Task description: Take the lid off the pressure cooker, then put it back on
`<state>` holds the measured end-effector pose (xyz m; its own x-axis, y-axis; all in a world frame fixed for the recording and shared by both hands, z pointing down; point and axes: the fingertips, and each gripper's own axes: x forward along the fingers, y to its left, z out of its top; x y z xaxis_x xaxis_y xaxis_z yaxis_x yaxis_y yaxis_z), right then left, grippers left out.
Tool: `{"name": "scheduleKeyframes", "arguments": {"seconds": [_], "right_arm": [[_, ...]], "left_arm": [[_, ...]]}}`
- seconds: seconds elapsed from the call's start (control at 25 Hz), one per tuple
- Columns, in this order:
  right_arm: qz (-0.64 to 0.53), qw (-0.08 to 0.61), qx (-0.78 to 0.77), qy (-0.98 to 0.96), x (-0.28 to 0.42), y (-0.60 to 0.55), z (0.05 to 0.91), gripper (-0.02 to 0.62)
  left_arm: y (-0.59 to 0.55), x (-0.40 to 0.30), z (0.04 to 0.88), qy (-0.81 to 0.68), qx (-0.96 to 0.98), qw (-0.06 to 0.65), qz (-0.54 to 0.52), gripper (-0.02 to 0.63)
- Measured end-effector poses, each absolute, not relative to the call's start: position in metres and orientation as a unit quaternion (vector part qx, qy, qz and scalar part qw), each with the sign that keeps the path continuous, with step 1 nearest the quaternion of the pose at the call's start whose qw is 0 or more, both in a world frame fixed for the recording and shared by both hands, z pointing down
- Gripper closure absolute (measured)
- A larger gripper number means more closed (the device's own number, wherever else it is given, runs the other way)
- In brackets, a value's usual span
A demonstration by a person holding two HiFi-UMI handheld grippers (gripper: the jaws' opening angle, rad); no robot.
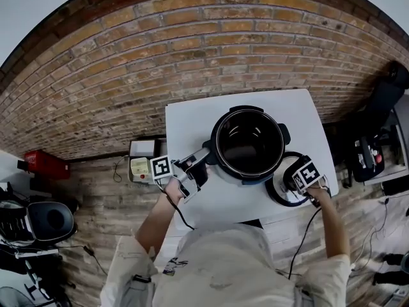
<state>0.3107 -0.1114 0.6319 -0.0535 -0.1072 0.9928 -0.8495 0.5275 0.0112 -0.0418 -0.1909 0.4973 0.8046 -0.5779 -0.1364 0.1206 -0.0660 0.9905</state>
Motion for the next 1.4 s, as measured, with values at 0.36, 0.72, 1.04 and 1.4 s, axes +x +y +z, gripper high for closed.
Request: {"name": "scheduleKeyframes", "arguments": {"seconds": [0.36,0.72,1.04,1.4], "right_arm": [[0.343,0.587,0.346,-0.646,0.31,-0.11,0.635,0.301],[0.345,0.577,0.349,-0.653,0.309,-0.111,0.635,0.296],[0.33,0.582,0.353,-0.654,0.313,-0.112,0.634,0.214],[0.322,0.53,0.374,-0.69,0.309,-0.121,0.589,0.199]], "left_arm": [[-0.191,-0.043,0.497,-0.17,0.68,0.662,-0.266,0.537],[-0.191,-0.043,0.496,-0.171,0.679,0.66,-0.27,0.537],[-0.191,-0.044,0.498,-0.173,0.678,0.661,-0.272,0.537],[-0.191,-0.045,0.498,-0.174,0.677,0.66,-0.274,0.537]]}}
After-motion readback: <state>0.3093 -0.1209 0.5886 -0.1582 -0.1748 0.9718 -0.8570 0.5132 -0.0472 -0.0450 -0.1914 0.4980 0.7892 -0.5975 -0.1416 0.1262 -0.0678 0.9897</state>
